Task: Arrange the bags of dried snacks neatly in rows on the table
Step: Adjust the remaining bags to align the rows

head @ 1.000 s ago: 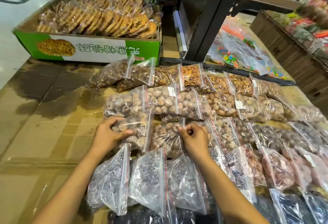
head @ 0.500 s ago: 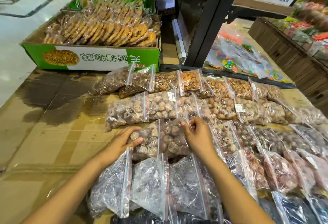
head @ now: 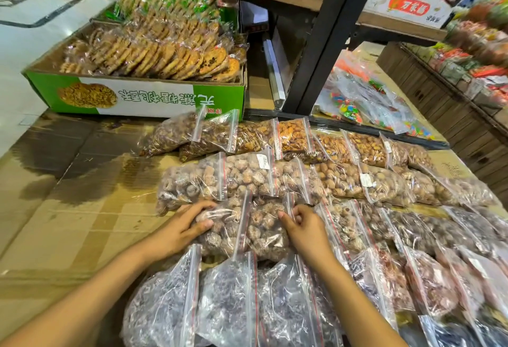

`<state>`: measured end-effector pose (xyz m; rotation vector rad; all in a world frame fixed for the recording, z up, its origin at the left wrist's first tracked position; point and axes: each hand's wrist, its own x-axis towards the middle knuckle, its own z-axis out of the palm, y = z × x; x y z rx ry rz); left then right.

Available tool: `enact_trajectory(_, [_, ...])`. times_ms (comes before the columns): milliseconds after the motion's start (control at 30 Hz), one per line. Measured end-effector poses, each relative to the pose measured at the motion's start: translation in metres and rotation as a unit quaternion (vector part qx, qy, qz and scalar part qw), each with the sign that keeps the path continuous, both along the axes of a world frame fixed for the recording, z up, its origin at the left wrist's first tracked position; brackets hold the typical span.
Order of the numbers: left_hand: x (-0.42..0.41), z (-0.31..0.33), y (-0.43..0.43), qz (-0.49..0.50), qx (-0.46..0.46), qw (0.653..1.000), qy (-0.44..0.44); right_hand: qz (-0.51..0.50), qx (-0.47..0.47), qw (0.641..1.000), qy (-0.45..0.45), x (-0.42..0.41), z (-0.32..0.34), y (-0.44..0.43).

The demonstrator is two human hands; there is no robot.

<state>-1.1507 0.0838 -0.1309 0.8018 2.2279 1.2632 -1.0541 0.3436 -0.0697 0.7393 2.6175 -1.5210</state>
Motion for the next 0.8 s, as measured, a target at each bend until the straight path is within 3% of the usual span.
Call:
enact_trajectory(133, [0.000,-0.010,-0.010,0.028,-0.038,0.998,0.053,-0.032,0.107,0.993,0.025,-0.018,0.007,0.004])
enact_trajectory(233, [-0.002,0.002,-0.009,0.159,0.034,0.980,0.114,-0.024,0.169,0.984,0.044,-0.052,0.020,0.006])
enact_trajectory(300, [-0.017,0.015,-0.008,0.233,0.058,0.956,0.171,-0.002,0.184,0.983,0.017,-0.079,0.022,0.002])
enact_trajectory(367, [-0.039,0.021,-0.009,0.257,0.012,0.941,0.220,0.013,0.156,0.988,-0.014,-0.101,0.011,-0.007])
enact_trajectory(467, [-0.073,0.004,-0.012,0.206,-0.114,0.959,0.155,-0.024,0.134,0.990,-0.021,-0.123,-0.018,-0.010])
enact_trajectory(533, [-0.084,-0.013,-0.010,0.165,-0.152,0.966,0.127,-0.045,0.115,0.992,-0.012,-0.126,-0.023,-0.011])
enact_trajectory(800, [-0.094,-0.024,-0.006,0.254,-0.032,0.962,0.094,-0.045,0.093,0.993,0.047,-0.126,-0.033,-0.005])
